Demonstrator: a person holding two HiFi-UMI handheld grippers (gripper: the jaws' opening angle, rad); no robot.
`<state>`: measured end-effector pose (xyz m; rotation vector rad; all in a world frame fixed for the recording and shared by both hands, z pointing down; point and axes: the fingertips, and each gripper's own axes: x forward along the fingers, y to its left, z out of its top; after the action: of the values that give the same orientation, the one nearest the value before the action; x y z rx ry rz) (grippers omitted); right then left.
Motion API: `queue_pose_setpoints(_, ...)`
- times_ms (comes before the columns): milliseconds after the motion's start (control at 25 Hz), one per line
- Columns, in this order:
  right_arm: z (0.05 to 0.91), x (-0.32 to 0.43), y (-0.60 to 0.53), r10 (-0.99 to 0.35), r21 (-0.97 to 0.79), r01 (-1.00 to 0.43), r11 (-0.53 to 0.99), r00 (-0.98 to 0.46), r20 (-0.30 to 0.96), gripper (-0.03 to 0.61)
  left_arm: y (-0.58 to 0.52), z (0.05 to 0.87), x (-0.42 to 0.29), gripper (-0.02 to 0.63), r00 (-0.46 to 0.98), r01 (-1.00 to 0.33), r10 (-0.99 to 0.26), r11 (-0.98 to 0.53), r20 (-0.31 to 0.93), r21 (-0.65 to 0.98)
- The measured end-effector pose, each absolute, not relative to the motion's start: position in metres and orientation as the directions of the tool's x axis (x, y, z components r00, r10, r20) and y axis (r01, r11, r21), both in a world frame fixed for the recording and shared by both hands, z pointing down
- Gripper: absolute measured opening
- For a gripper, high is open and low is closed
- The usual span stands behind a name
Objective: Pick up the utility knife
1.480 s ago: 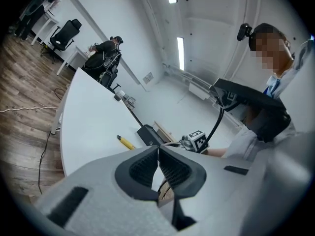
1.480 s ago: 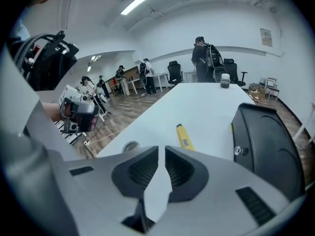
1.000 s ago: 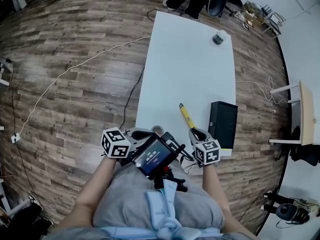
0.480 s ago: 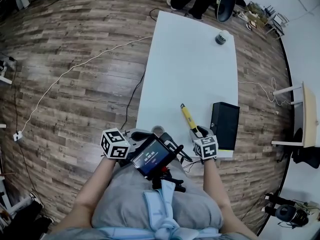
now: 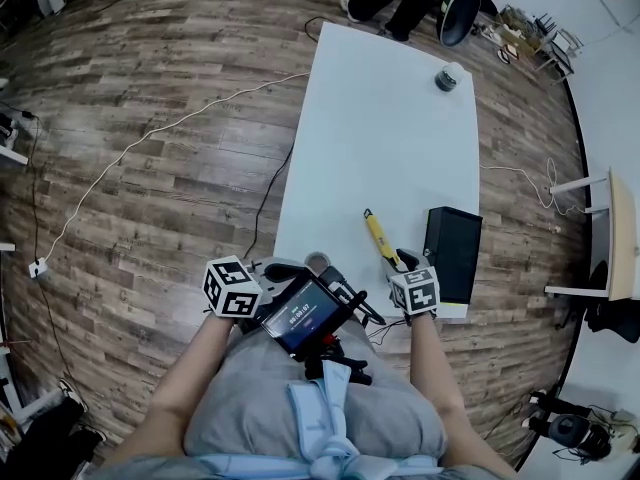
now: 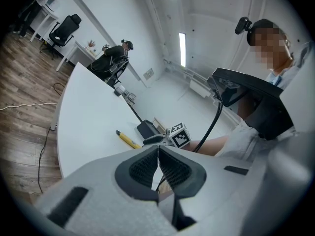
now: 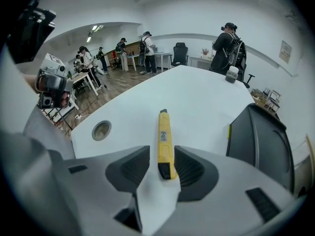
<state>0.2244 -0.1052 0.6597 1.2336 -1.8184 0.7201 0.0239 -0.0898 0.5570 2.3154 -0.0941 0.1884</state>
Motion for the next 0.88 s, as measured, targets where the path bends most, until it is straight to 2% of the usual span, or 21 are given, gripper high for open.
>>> queue_pose_setpoints(880,0.672,0.216,-0.135,-0.429,-0.021,-0.896,0.443,-0.232,0.873,0.137,-0.087,0.556,0.024,0.020,0.984,-0.151,-0.031,-0.673,0.177,0.724)
